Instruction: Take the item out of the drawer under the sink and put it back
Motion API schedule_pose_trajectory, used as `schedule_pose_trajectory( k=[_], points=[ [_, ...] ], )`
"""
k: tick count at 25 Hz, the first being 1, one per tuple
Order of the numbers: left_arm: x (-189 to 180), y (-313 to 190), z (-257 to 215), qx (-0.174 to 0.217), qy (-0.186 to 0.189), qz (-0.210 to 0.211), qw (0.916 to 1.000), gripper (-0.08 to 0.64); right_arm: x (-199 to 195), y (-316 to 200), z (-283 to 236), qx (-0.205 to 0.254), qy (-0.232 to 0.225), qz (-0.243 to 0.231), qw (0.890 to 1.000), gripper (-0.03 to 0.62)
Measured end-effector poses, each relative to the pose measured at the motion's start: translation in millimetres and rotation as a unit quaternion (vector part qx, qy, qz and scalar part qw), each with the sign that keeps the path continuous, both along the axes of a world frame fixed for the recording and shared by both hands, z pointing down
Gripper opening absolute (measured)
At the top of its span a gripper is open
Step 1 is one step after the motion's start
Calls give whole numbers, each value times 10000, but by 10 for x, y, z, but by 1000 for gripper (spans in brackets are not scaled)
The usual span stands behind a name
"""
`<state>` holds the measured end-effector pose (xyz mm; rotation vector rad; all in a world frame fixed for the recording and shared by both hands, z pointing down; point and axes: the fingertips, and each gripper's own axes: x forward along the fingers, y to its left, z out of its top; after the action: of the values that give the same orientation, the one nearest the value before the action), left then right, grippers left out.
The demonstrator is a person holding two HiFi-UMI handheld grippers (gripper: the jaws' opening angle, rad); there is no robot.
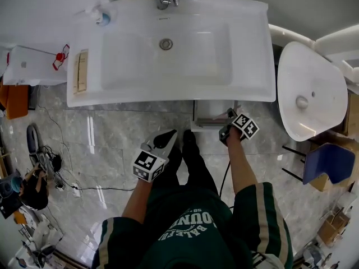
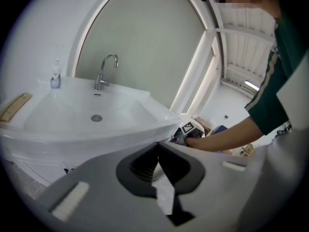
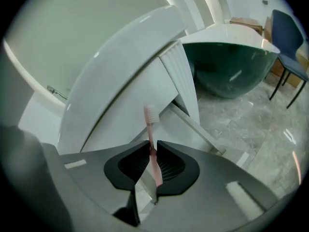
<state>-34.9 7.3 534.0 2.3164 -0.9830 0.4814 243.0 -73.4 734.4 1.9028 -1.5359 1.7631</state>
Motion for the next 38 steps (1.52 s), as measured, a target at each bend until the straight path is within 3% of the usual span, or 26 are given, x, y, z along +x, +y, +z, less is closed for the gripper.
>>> schedule_pose_trajectory(
  k=[7, 11, 16, 23, 34, 38],
  points=[
    [-139, 40, -228, 155, -41, -231, 9996, 51, -137, 133, -639, 577, 681, -1195, 9888, 49],
    [-227, 34, -352, 258, -83, -353, 9990, 51, -303, 134, -1059, 938, 1066, -1901, 9714, 49],
    [-354, -14, -555, 478, -106, -542, 9973, 51, -544, 58, -1642, 1566, 1286, -2461, 9478, 49],
    [-596, -147, -863, 871, -138, -827, 9927, 51, -933, -113, -2524, 2501, 1393, -2994, 9102, 49],
    [-968, -338, -1344, 1432, -177, -1188, 9824, 51, -1459, -289, -3951, 3882, 1448, -3390, 8446, 49],
    [-1061, -422, -1520, 1634, -183, -1307, 9777, 51, -1544, -361, -4283, 4162, 1457, -3433, 8293, 49]
  ],
)
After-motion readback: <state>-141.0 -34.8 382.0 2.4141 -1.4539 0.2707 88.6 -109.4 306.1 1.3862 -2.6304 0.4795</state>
